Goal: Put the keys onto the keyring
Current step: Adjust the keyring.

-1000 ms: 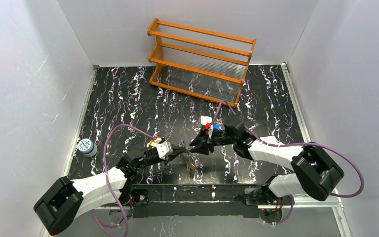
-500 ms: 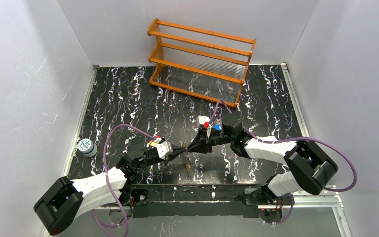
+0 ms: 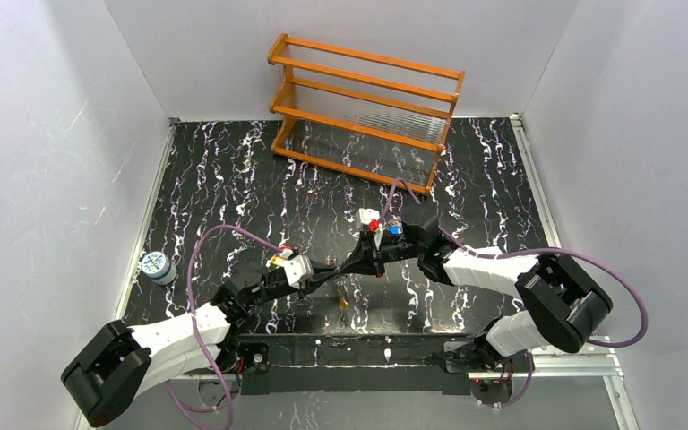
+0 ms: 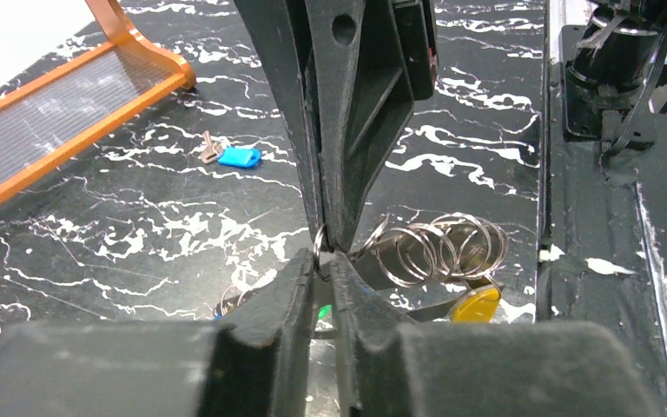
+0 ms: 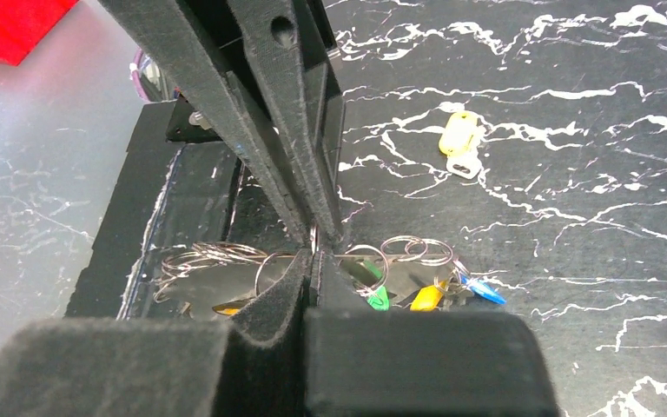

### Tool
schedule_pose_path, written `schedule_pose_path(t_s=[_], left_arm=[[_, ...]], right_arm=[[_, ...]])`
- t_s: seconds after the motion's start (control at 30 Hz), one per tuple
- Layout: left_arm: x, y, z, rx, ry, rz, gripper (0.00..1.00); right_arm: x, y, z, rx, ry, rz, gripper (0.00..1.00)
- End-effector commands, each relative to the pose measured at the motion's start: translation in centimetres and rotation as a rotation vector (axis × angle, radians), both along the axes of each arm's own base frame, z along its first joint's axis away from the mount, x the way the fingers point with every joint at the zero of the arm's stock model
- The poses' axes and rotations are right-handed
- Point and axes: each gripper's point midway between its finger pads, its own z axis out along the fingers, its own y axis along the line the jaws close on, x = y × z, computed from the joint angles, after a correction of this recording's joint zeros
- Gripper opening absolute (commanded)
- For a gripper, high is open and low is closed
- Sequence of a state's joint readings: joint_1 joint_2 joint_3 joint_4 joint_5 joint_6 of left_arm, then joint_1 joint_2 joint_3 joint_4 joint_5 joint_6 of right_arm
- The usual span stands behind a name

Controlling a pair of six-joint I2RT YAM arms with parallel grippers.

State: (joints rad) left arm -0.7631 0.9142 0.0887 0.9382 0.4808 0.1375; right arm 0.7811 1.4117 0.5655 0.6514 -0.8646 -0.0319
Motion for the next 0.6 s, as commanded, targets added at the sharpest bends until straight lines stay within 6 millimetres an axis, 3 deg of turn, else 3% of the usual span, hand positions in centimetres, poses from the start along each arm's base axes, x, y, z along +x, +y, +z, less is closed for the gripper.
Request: schedule_pose_path(t_s=[0.0,0.17,0.33,0.5,0.57], left_arm=[[0.3,0.2,1.6,-0.044,-0.066,0.019,0.22],[0.8,0.9,2.3,-0.065,-0.092,0.072,0.49],[2.1,1.7,4.2,-0.130,-0.073,0.175,0.77],[4.1,2.8,5.3,-0.226,0.061,0.323,0.97],[5.3,3.6,5.3,-0.273,0.148,0.421,0.98]], right_arm=[[0.8,0.6,1.8,0.005,-0.061,-0.007,0.01],[1.6,-0.1,1.7,-0.046,-0.106,-0.064,0.01],[2.8,-0.8,2.3,-0.060,-0.165,-0.146,0.01],[5.1,-1.3,3.8,-0.074,-0.193,-0.289,0.01],[6.1,-1.5,4.6,-0.078,-0.201,-0.342,0.01]])
